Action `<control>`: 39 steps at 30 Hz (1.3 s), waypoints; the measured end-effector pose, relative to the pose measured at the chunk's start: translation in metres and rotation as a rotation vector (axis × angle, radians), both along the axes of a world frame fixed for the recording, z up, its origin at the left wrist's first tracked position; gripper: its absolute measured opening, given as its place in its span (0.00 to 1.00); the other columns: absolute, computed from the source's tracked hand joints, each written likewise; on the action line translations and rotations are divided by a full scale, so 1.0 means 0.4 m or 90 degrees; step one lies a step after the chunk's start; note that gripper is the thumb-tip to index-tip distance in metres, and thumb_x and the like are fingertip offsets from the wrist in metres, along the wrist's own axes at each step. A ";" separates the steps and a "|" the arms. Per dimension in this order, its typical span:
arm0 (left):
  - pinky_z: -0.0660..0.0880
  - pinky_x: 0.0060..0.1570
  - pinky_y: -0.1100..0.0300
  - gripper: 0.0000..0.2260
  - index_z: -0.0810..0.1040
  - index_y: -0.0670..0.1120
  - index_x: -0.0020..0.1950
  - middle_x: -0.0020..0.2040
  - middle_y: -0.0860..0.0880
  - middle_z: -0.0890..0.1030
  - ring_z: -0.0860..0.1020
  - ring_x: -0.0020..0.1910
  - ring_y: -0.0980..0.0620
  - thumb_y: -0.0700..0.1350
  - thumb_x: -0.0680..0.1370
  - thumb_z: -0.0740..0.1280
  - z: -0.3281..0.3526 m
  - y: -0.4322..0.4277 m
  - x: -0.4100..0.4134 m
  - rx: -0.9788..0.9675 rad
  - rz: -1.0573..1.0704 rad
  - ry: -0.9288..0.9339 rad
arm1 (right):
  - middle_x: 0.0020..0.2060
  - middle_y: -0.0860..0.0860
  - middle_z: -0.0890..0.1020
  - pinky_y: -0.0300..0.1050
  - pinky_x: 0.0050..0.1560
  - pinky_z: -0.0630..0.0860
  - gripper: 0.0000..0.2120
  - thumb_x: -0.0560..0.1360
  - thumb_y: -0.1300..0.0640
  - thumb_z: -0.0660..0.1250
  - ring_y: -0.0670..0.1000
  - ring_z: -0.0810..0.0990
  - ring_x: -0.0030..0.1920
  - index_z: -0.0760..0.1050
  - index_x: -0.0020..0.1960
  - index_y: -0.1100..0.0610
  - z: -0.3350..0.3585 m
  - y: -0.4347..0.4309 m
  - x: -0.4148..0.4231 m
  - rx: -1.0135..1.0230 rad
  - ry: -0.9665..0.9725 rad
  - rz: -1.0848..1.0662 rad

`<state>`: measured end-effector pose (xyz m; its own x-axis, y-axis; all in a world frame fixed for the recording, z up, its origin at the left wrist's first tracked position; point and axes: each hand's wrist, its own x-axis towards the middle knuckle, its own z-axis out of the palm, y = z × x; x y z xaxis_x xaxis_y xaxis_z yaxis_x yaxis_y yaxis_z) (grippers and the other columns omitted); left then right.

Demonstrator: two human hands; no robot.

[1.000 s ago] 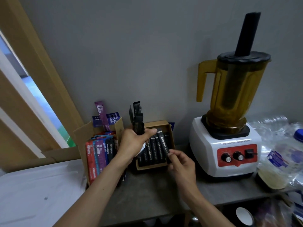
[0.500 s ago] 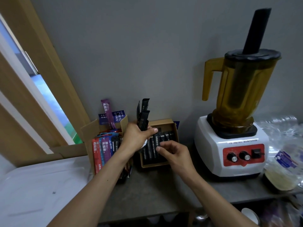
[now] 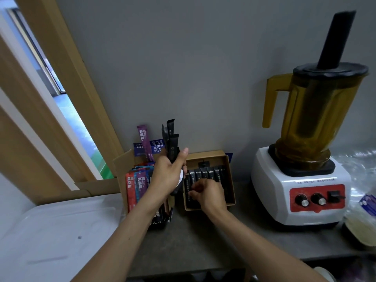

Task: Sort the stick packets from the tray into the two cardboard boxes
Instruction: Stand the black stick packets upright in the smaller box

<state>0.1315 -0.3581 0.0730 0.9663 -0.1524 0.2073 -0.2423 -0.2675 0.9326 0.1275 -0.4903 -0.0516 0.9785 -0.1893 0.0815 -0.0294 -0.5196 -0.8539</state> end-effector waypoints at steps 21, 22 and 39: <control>0.76 0.52 0.53 0.12 0.80 0.45 0.47 0.41 0.50 0.82 0.81 0.44 0.56 0.52 0.83 0.64 -0.036 -0.075 -0.033 -0.057 -0.041 -0.013 | 0.38 0.53 0.87 0.33 0.36 0.76 0.13 0.72 0.55 0.79 0.47 0.85 0.39 0.82 0.52 0.61 0.171 -0.037 -0.199 0.466 -0.009 0.040; 0.77 0.52 0.51 0.11 0.81 0.47 0.46 0.42 0.49 0.82 0.81 0.45 0.54 0.51 0.83 0.65 -0.033 -0.076 -0.036 -0.063 -0.043 -0.013 | 0.39 0.53 0.87 0.34 0.36 0.76 0.12 0.72 0.55 0.79 0.47 0.85 0.39 0.82 0.51 0.60 0.170 -0.038 -0.198 0.473 0.003 0.046; 0.76 0.38 0.58 0.20 0.79 0.40 0.41 0.29 0.50 0.77 0.78 0.30 0.53 0.56 0.81 0.67 0.018 -0.021 -0.008 0.129 -0.064 0.019 | 0.46 0.54 0.87 0.43 0.46 0.82 0.08 0.72 0.73 0.73 0.52 0.86 0.47 0.79 0.43 0.62 0.093 -0.080 -0.202 0.587 -0.180 -0.039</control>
<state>0.1283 -0.3663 0.0802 0.9494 -0.2837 0.1348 -0.2506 -0.4255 0.8696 0.0467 -0.5225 -0.0146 0.9318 -0.3473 0.1054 0.2346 0.3547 -0.9051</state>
